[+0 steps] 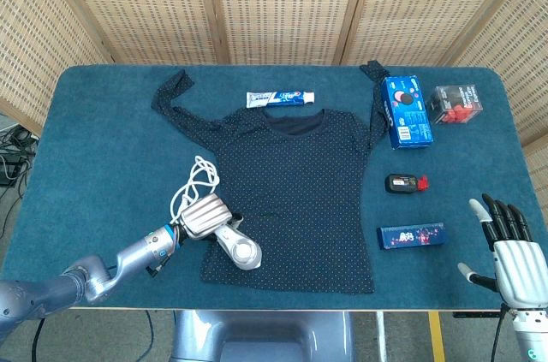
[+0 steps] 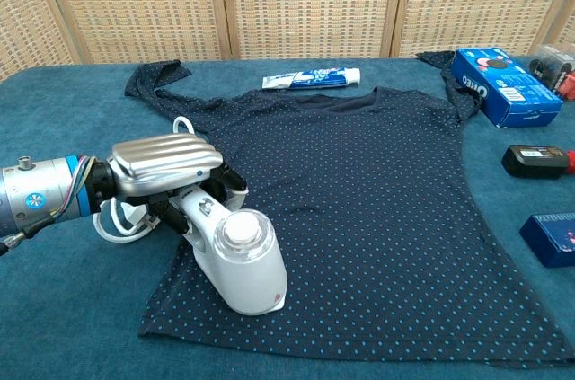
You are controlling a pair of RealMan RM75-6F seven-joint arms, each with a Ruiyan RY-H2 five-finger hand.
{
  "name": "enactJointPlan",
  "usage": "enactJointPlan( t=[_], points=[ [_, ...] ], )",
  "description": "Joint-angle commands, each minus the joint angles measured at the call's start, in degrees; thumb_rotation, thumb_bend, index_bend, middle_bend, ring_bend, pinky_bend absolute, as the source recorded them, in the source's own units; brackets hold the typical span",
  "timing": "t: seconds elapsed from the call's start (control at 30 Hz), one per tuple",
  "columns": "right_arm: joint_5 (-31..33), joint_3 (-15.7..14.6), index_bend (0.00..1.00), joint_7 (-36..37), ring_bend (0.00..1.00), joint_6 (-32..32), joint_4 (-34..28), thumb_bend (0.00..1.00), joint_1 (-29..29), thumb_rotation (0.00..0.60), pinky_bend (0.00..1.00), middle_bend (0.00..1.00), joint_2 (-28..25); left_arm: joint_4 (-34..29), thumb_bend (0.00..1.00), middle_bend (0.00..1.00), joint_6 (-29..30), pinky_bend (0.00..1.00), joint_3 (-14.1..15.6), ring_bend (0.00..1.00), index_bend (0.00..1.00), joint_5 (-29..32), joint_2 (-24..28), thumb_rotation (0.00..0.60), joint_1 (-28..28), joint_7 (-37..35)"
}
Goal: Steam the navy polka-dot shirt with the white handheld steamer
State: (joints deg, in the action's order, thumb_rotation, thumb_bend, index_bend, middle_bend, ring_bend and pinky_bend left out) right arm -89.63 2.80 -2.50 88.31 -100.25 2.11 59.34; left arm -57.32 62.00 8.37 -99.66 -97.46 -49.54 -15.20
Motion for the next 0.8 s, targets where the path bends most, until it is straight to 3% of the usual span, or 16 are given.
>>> enactJointPlan(
  t=[0.03, 0.37, 0.8],
  points=[
    [-0.1, 0.0, 0.0, 0.1, 0.0, 0.0, 0.0, 0.0, 0.0, 0.6, 0.0, 0.0, -0.1, -1.9, 0.55, 0.84, 0.8, 0.79, 0.9, 0.73, 1.0, -1.2, 0.7, 0.6, 0.3, -0.3],
    [-0.8, -0.2, 0.0, 0.3, 0.0, 0.6, -0.3, 0.0, -0.3, 0.6, 0.0, 0.0, -0.3, -8.0, 0.55, 0.84, 1.4, 0.79, 3.1, 0.73, 1.0, -3.0, 4.1, 0.6, 1.4, 1.7],
    [-2.4, -0.7, 0.0, 0.1, 0.0, 1.4, -0.8, 0.0, -0.6, 0.6, 0.0, 0.0, -0.4, -8.5, 0.55, 0.84, 1.7, 0.79, 3.7, 0.73, 1.0, -1.2, 7.7, 0.6, 4.6, 4.1]
  ],
)
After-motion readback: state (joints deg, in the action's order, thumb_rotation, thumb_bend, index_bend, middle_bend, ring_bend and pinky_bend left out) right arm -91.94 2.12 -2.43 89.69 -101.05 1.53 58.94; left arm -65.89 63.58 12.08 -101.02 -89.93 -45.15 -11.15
